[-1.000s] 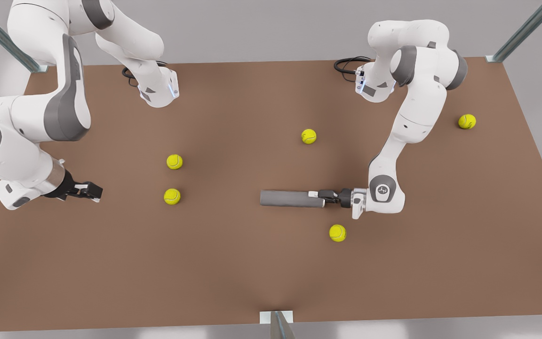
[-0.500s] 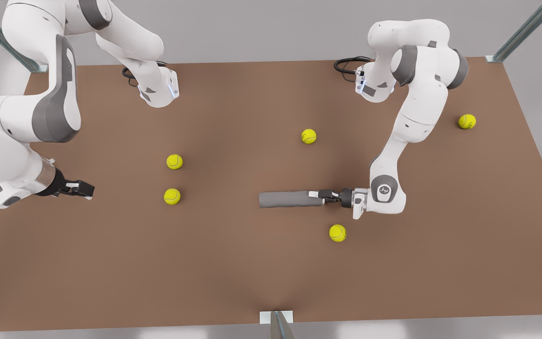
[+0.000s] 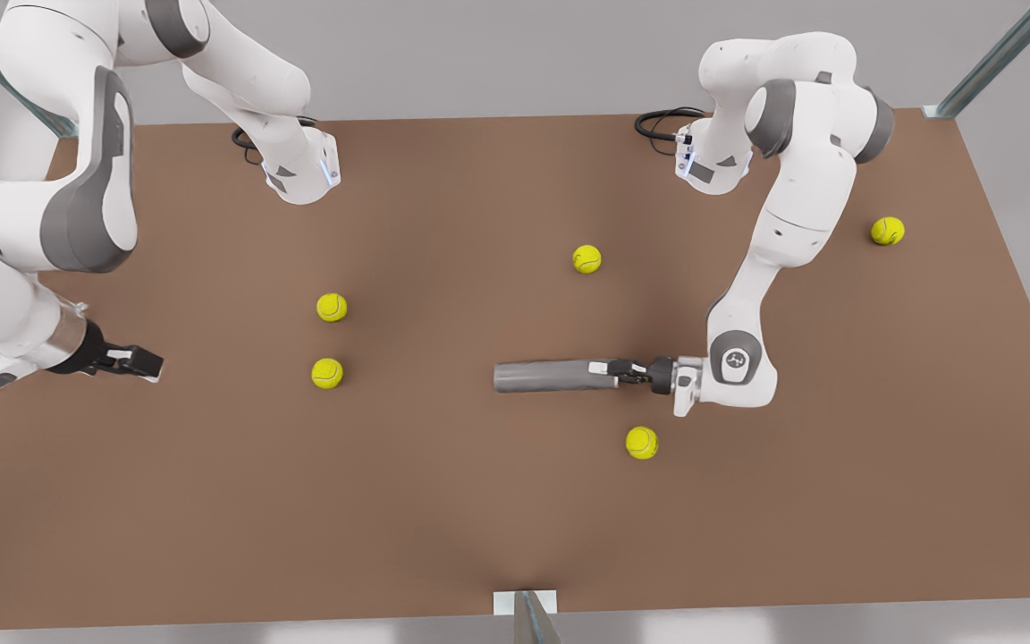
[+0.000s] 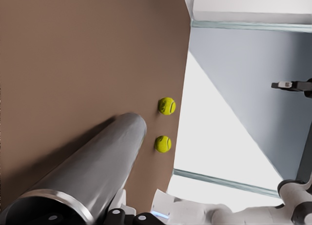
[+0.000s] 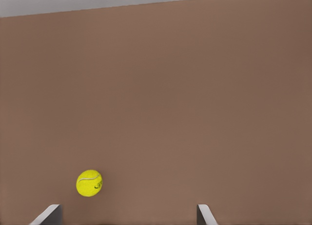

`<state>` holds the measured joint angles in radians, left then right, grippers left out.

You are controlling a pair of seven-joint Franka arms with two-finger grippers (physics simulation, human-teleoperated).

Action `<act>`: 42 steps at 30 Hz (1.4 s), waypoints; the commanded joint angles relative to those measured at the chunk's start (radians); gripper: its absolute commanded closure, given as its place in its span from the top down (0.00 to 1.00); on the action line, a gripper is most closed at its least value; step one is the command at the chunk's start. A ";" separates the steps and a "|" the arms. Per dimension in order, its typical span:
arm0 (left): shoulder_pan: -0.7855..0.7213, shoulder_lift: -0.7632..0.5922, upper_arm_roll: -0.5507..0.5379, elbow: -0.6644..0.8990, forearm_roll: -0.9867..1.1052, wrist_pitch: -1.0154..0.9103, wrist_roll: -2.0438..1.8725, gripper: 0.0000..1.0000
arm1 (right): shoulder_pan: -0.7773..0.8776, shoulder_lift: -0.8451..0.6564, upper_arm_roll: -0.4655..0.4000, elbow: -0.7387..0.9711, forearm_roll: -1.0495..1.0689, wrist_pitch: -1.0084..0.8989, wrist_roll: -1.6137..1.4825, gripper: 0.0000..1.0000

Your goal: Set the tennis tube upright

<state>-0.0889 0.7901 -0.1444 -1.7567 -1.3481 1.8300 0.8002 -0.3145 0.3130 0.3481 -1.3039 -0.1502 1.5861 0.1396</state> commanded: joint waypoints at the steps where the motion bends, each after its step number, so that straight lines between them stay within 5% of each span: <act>1: 0.000 -0.002 0.000 0.000 0.000 -0.001 0.001 0.21 | 0.000 0.000 0.000 0.000 0.000 0.000 0.000 1.00; 42: 0.023 -0.247 0.111 0.009 0.343 -0.040 -0.280 0.21 | 0.009 -0.003 0.005 -0.006 -0.006 -0.029 0.005 1.00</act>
<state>-0.0599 0.5372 -0.0324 -1.7458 -1.0381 1.7904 0.5172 -0.2978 0.3099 0.3527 -1.3100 -0.1579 1.5570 0.1442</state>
